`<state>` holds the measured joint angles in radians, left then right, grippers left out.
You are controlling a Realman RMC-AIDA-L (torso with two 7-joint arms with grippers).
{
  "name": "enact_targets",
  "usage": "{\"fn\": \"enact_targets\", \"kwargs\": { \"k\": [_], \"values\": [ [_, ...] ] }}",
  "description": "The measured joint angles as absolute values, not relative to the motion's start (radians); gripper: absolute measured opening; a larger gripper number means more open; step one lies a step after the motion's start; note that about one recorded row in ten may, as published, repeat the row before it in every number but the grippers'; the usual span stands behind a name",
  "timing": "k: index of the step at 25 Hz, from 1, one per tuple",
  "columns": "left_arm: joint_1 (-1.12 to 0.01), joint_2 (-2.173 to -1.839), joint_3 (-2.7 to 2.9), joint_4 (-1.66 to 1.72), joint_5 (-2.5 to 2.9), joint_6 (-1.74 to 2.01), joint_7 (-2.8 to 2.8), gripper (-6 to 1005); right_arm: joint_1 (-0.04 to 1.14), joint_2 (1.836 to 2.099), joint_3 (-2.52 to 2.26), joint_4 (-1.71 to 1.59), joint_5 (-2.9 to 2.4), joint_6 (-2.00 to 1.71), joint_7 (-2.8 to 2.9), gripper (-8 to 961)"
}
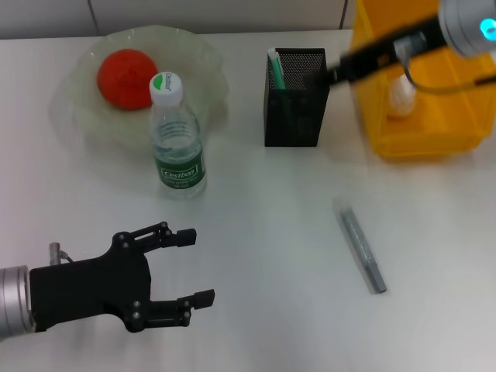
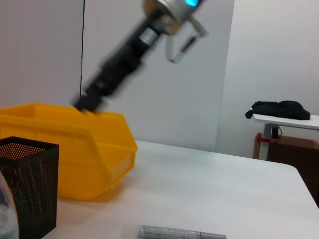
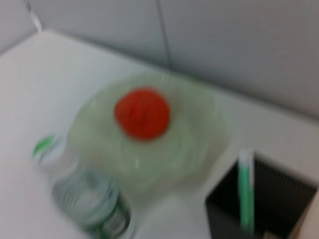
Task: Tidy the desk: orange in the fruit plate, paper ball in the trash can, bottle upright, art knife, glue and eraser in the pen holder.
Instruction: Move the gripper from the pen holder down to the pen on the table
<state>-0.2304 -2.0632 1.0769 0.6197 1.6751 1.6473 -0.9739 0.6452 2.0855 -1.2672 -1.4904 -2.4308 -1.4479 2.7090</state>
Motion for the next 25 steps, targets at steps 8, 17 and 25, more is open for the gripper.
{"fn": "enact_targets", "kwargs": {
  "k": [8, 17, 25],
  "values": [
    [-0.237, -2.062, 1.077, 0.621, 1.675, 1.649, -0.979, 857, 0.549, 2.092, -1.431, -1.493, -2.487, -1.545, 2.774, 751],
    [-0.237, -2.062, 1.077, 0.620, 1.677, 1.648, -0.978, 857, 0.571, 2.091, -1.525, -1.354, -2.553, -1.484, 2.821, 731],
    [-0.233, -2.062, 1.077, 0.617, 1.678, 1.647, -0.974, 857, 0.609, 2.088, -1.545, -1.228, -2.553, -1.430, 2.823, 707]
  ]
}}
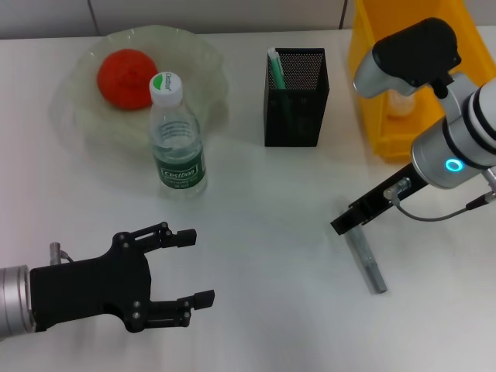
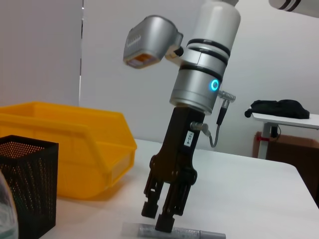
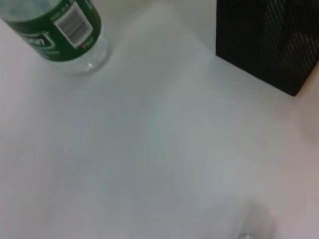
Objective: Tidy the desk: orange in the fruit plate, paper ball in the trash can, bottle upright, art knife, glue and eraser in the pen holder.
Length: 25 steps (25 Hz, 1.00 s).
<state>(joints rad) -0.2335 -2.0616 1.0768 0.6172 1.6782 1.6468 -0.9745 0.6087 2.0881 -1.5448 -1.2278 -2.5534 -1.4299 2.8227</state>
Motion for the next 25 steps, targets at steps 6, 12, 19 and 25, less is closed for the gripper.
{"fn": "enact_targets", "kwargs": {
  "k": [6, 12, 19, 25],
  "values": [
    [-0.234, -2.062, 1.077, 0.618, 1.678, 1.647, -0.974, 857, 0.629, 2.087, -1.545, -1.172, -2.552, -1.415, 2.820, 619],
    [-0.233, -2.062, 1.077, 0.616, 1.678, 1.645, -0.974, 857, 0.635, 2.089, -1.545, -1.134, -2.550, -1.401, 2.814, 386],
    [-0.233, -2.062, 1.077, 0.620, 1.681, 1.646, -0.974, 857, 0.631, 2.087, -1.536, -1.146, -2.536, -1.393, 2.787, 174],
    [-0.232, -2.062, 1.077, 0.620, 1.681, 1.649, -0.974, 857, 0.491, 2.083, -1.356, -1.313, -2.205, -1.387, 2.523, 157]
  ]
}}
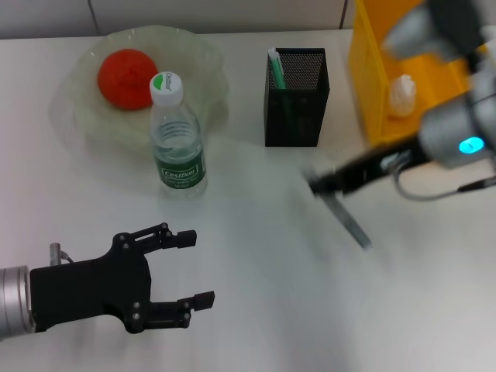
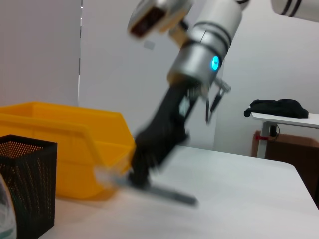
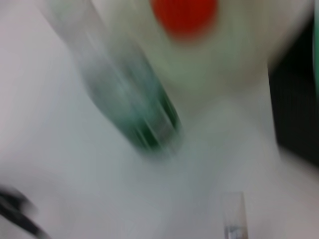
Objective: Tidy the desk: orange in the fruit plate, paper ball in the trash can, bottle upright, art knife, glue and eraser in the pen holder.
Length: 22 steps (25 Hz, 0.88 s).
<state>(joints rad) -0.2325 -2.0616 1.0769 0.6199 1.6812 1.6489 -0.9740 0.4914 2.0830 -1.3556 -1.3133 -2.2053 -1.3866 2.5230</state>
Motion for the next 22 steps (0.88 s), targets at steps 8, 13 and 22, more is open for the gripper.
{"fn": "enact_targets", "kwargs": {
  "k": [8, 13, 22],
  "values": [
    [-0.238, -2.062, 1.077, 0.619, 1.683, 1.651, -0.974, 857, 0.299, 2.086, -1.236, -1.195, -1.374, -1.226, 1.677, 145],
    [-0.239, -2.062, 1.077, 0.620, 1.684, 1.651, -0.974, 857, 0.420, 2.080, -1.203, -0.778, -0.927, -1.219, 1.148, 142],
    [-0.241, -2.062, 1.077, 0.621, 1.685, 1.651, -0.974, 857, 0.642, 2.080, -1.203, -0.429, -0.982, -1.073, 0.969, 139]
  ]
}}
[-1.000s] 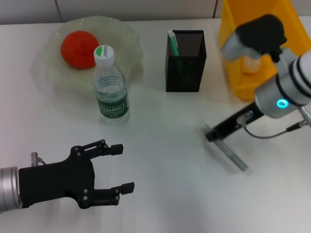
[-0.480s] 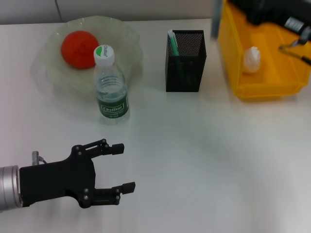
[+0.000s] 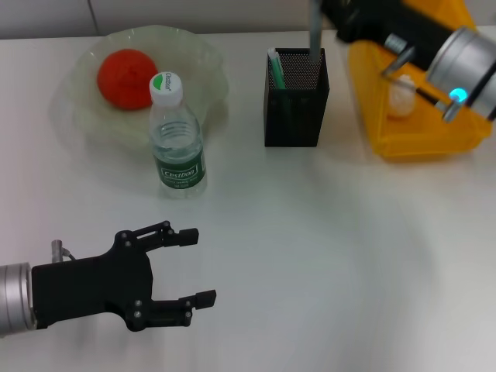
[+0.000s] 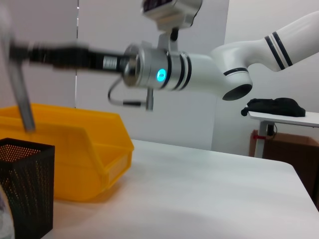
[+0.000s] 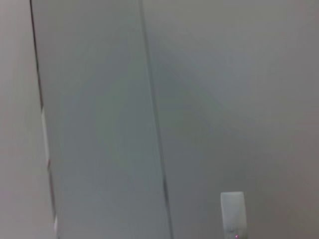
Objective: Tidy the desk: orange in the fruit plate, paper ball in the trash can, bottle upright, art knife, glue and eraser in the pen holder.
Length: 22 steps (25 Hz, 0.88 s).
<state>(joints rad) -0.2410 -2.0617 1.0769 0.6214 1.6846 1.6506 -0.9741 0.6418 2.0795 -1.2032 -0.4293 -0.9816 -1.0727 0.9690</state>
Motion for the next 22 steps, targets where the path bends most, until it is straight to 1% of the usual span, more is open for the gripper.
{"fn": "enact_targets", "kwargs": {
  "k": [6, 9, 11, 13, 16, 17, 20, 22],
  "values": [
    [-0.242, -2.060, 1.077, 0.632, 1.683, 1.651, -0.975, 857, 0.644, 2.087, -1.233, -0.399, -1.037, -1.004, 0.969, 201],
    [-0.242, -2.061, 1.077, 0.632, 1.683, 1.654, -0.975, 857, 0.635, 2.086, -1.230, -0.392, -1.050, -0.997, 0.972, 271],
    [-0.242, -2.061, 1.077, 0.632, 1.683, 1.657, -0.974, 857, 0.608, 2.085, -1.230, -0.413, -1.054, -1.015, 0.976, 319],
    [-0.240, -2.060, 1.074, 0.632, 1.681, 1.668, -0.974, 857, 0.561, 2.083, -1.232, -0.461, -1.060, -1.058, 0.996, 366],
    [-0.237, -2.060, 1.068, 0.632, 1.680, 1.677, -0.974, 857, 0.447, 2.079, -1.232, -0.571, -1.075, -1.181, 1.078, 436],
    [-0.236, -2.059, 1.067, 0.632, 1.680, 1.681, -0.974, 857, 0.417, 2.076, -1.230, -0.597, -1.084, -1.217, 1.100, 473],
    [-0.234, -2.056, 1.065, 0.633, 1.681, 1.691, -0.974, 857, 0.314, 2.060, -1.207, -0.662, -1.169, -1.388, 1.165, 583],
    [-0.234, -2.052, 1.065, 0.633, 1.681, 1.701, -0.974, 857, 0.265, 2.042, -1.172, -0.680, -1.254, -1.494, 1.178, 657]
  ]
}}
